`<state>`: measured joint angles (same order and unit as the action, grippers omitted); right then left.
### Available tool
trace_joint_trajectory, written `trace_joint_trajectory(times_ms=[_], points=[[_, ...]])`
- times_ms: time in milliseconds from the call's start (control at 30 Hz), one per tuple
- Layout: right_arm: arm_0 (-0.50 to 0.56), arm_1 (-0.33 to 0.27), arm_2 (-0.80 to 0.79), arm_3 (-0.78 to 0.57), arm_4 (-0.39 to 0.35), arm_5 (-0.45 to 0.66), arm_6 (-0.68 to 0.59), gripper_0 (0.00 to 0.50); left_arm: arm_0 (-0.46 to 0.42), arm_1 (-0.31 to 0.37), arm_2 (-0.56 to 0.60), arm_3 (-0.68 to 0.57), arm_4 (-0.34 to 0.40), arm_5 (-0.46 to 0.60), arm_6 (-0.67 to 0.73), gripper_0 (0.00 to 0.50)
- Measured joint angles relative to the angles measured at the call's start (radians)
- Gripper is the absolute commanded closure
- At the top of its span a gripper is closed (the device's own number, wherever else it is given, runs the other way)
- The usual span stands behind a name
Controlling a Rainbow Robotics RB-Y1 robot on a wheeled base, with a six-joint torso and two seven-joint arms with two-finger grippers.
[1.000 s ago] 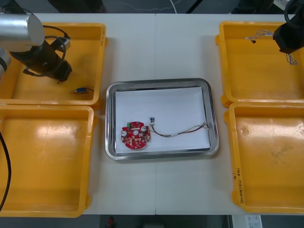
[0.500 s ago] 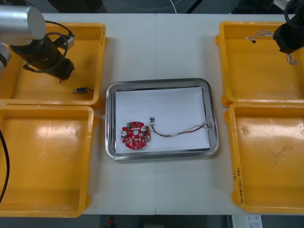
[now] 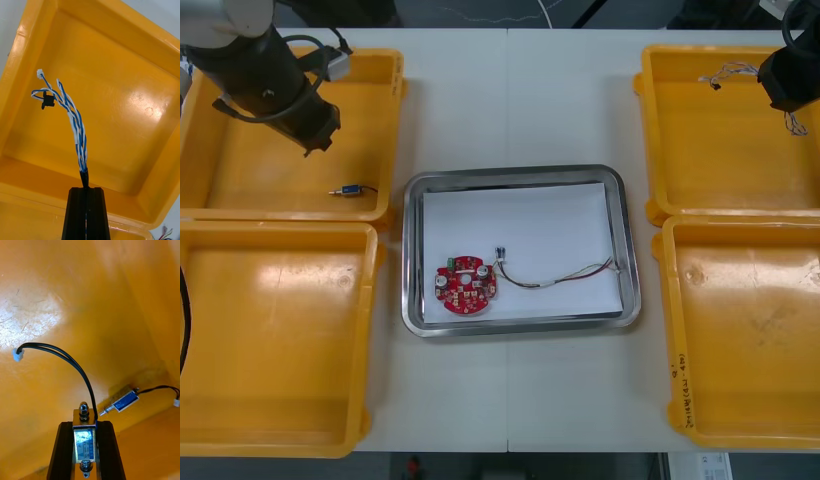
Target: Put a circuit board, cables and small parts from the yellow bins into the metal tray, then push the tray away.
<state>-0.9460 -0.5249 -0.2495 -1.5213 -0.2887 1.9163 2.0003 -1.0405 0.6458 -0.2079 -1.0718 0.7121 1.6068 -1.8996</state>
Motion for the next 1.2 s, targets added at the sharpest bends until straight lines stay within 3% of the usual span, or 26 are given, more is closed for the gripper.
trace_joint_trajectory(times_ms=[433,667,1067,1200], points=[[0.000,0.000,0.000,0.000,0.000,0.000,0.000,0.500,0.000,0.000,0.000,-0.239,0.034,0.188,0.000,0.500],[0.000,0.000,0.000,0.000,0.001,0.000,0.000,0.499,0.000,-0.016,-0.011,-0.339,0.059,0.236,0.011,0.499],[0.000,0.000,-0.001,0.000,0.018,0.000,0.000,0.498,0.000,-0.067,-0.132,-0.443,0.097,0.242,0.363,0.500],[0.000,0.000,-0.001,0.000,0.019,0.000,0.000,0.500,0.000,-0.089,-0.153,-0.450,0.108,0.242,0.395,0.500]])
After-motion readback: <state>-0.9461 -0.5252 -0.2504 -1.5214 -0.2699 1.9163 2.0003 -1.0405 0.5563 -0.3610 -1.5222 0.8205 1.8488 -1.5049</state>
